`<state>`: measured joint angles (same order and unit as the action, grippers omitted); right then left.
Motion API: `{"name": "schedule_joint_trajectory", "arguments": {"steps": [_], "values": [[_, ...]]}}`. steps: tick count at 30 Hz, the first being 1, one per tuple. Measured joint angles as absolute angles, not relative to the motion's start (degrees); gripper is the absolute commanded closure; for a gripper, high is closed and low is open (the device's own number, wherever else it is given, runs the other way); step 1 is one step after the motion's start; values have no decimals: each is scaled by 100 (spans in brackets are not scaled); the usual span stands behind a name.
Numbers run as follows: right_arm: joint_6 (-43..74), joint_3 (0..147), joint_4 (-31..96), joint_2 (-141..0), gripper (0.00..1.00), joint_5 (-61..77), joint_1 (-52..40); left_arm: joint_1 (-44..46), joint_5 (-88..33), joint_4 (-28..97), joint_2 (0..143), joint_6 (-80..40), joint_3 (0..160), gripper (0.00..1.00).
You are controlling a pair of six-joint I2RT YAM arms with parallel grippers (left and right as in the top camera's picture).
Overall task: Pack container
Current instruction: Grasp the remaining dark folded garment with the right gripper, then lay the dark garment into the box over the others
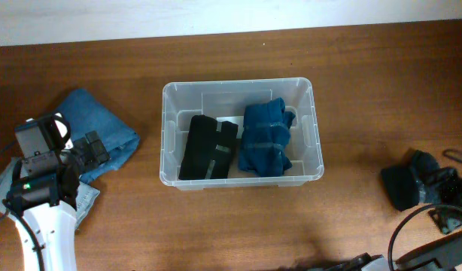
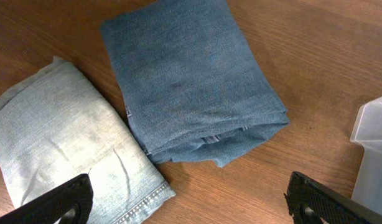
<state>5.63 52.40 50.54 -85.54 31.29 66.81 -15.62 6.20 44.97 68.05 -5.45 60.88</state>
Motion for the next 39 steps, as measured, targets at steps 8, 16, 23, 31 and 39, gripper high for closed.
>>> {"name": "schedule_joint_trajectory", "arguments": {"steps": [8,16,23,31,39], "values": [[926,3863,2974,-8532,16,3315,6670,-1562,620,4497,6805,-545,6088,1],[1085,3555,2119,-8512,87,3393,6200,-1562,620,4495,6805,-545,6088,0],[1131,3612,2185,-8512,96,3588,5527,-1562,620,4497,6805,-545,6088,0],[683,5743,4296,-8377,96,3959,4383,-1562,620,4499,6805,-545,6088,0],[-193,8440,5741,-7972,96,3852,1791,-1562,620,4506,6805,-545,6088,1]]}}
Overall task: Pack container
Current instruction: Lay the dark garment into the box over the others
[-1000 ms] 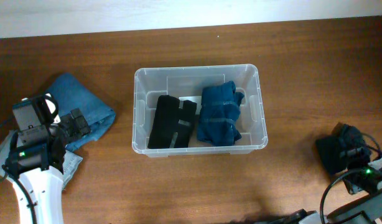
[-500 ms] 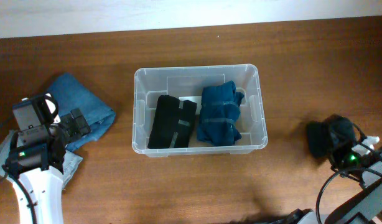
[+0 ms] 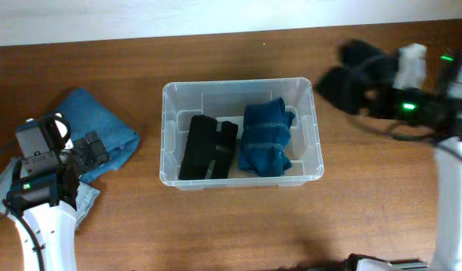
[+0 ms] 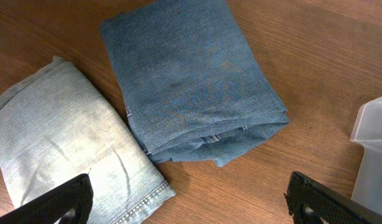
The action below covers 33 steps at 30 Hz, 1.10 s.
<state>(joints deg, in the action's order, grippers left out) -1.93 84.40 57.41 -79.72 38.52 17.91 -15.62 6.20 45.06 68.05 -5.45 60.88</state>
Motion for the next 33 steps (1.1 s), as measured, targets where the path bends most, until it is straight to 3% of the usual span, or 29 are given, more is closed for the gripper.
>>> {"name": "schedule_joint_trajectory", "arguments": {"steps": [4,8,14,15,19,25,32,33], "values": [[-274,8532,5778,-8060,96,3288,-185,-1562,620,4506,6805,-545,6088,1],[-154,8517,5607,-8635,96,2749,-1466,-1562,620,4501,6805,-545,6088,1],[117,8490,5190,-9944,96,2198,-2285,-1562,620,4508,6805,-545,6088,1],[148,8490,5153,-10178,91,2141,-2338,-1562,620,4506,6805,-545,6088,1],[228,8468,5094,-10932,0,2008,-2405,-1562,620,4506,6805,-545,6088,0],[165,8792,5861,-11054,1,1883,-2405,-1562,620,4504,6805,-545,6088,0],[75,10416,6434,-10296,1,1026,-2574,-1562,620,4493,6805,-545,6088,1],[32,10536,6420,-10167,6,985,-2617,-1562,620,4484,6805,-545,6088,1]]}}
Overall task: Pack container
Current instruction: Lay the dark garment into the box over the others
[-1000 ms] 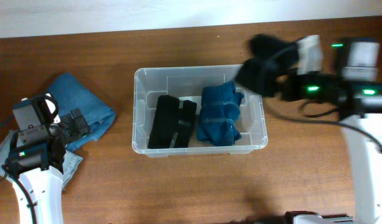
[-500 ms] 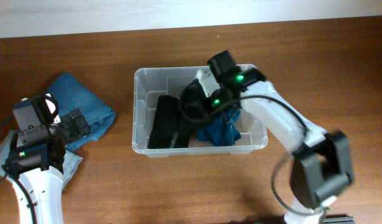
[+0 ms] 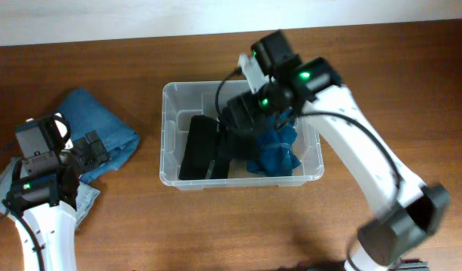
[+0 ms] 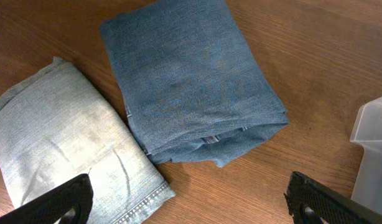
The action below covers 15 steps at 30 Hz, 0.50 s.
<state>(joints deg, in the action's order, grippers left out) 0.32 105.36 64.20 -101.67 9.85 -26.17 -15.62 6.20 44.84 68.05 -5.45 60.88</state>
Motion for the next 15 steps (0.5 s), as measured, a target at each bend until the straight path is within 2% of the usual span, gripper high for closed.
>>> {"name": "schedule_joint_trajectory", "arguments": {"steps": [4,5,15], "values": [[-80,10654,6449,-9937,54,882,-2779,-1562,620,4499,6805,-545,6088,0],[-99,10608,6442,-10003,58,878,-2797,-1562,620,4517,6805,-545,6088,1],[-137,9692,6233,-11992,56,775,-2816,-1562,620,4633,6805,-587,6088,1]]}}
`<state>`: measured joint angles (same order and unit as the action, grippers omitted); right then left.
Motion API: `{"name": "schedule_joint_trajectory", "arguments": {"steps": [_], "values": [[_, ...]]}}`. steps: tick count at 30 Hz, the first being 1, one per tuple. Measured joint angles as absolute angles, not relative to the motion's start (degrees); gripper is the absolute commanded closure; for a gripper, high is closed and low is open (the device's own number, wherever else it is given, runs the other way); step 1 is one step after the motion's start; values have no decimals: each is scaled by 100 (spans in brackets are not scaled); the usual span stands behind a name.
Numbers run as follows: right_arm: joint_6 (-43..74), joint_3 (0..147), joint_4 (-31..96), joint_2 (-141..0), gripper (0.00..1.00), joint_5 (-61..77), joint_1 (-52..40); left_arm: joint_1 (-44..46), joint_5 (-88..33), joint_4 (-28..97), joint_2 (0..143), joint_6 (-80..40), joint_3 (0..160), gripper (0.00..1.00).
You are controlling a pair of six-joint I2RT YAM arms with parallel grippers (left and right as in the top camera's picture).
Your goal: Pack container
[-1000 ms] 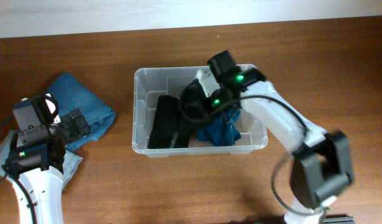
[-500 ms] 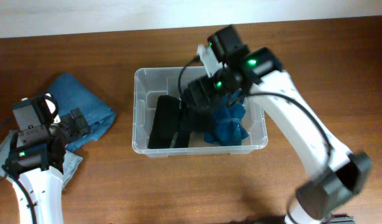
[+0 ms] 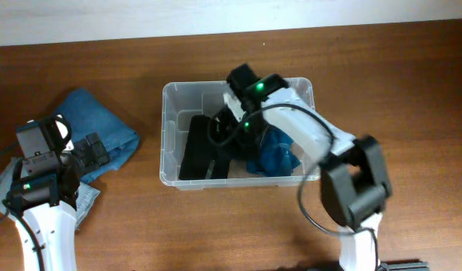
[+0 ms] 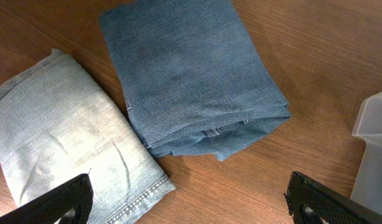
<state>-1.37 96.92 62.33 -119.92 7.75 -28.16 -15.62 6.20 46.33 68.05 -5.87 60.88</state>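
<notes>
A clear plastic container point(image 3: 165, 98) stands mid-table with a folded black garment point(image 3: 195, 150) on its left side and a dark blue garment point(image 3: 282, 154) on its right. My right gripper point(image 3: 229, 126) is down inside the container between them, shut on a dark garment point(image 3: 218, 129); its fingers are hidden. My left gripper point(image 4: 191, 202) hangs open over bare wood, left of the container's corner point(image 4: 372, 149). Just ahead of it lie folded mid-blue jeans point(image 4: 191, 74) and folded pale denim point(image 4: 60, 143).
The mid-blue jeans point(image 3: 99, 124) and the pale denim point(image 3: 4, 188) lie at the table's left side by the left arm. A white wall runs along the table's far edge. Bare wood stretches right of the container.
My right gripper has sunk lower and a little leftward inside the container with the dark garment. My left gripper has shifted only slightly and stays open.
My right gripper sat at the table's front right on a dark garment. Then it held that garment up at the far right, then over the container, and now down inside it. My left gripper stayed open by the jeans throughout.
</notes>
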Motion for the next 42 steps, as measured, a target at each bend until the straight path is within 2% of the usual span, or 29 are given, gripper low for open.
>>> {"name": "schedule_joint_trajectory", "arguments": {"steps": [6,10,12,14,17,20,24,33,40,42], "values": [[-167,9797,6300,-12081,46,803,-2834,-1599,604,4842,6805,-611,6088,1],[-261,10082,6648,-11985,31,775,-2834,-2021,567,5022,6803,-819,6088,1],[-307,10296,6788,-11791,20,718,-2834,-2499,565,5116,6794,-987,6093,1],[-362,10551,6847,-11487,14,674,-2821,-3057,548,5207,6792,-1149,6095,1],[-368,10895,6890,-10787,13,659,-2779,-3994,399,5288,6823,-1387,6097,2],[-370,11089,7116,-10079,15,644,-2681,-4825,86,5317,7037,-1599,6106,8],[-388,11163,7535,-9776,18,633,-2596,-5507,-384,5332,7710,-1767,6125,10],[-390,11056,7666,-10090,19,499,-2580,-5756,-735,5033,9640,-1824,6136,11],[-392,11056,7738,-10090,20,464,-2574,-5758,-869,4344,10331,-1675,6143,11],[-392,11056,7738,-10090,21,449,-2571,-5774,-1100,4187,10453,-1531,6160,22]]}}
